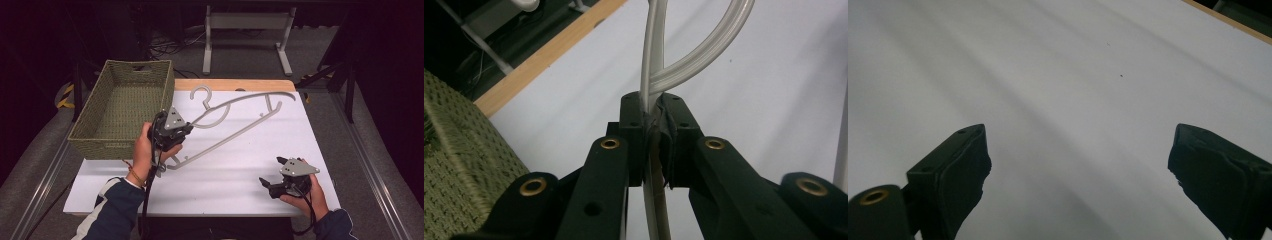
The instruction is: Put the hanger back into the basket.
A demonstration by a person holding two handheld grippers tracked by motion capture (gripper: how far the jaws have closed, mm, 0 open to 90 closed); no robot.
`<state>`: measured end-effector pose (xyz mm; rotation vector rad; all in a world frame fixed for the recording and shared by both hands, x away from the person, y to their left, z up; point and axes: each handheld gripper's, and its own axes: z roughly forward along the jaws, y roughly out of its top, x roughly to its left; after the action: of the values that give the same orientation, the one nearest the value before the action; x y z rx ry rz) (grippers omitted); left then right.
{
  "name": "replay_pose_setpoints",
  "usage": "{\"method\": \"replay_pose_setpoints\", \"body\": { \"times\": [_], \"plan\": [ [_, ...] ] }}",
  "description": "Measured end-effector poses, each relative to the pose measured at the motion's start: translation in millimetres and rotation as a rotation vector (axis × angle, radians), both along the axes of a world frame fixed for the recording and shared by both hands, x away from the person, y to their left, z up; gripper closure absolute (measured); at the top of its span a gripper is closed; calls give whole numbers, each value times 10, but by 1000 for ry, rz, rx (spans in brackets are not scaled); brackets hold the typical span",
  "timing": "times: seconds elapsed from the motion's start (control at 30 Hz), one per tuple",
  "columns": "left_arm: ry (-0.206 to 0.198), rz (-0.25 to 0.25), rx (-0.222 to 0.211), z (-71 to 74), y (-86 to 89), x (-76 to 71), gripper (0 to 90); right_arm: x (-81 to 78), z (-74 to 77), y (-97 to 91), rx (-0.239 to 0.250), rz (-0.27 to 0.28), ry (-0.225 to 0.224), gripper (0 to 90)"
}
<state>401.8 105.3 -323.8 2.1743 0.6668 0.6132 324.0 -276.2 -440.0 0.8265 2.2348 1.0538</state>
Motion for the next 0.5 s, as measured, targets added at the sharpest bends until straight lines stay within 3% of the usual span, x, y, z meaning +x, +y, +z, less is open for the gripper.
{"method": "replay_pose_setpoints", "body": {
  "times": [0.1,0.27,0.5],
  "plan": [
    [-6,17,0,63,56,46,817,-1,-3,2,-1,4,1,95],
    [22,33,-6,106,168,143,818,3,-9,0,2,0,6,95],
    [14,82,-2,200,337,207,818,13,-17,3,4,-3,10,94]
  ]
}}
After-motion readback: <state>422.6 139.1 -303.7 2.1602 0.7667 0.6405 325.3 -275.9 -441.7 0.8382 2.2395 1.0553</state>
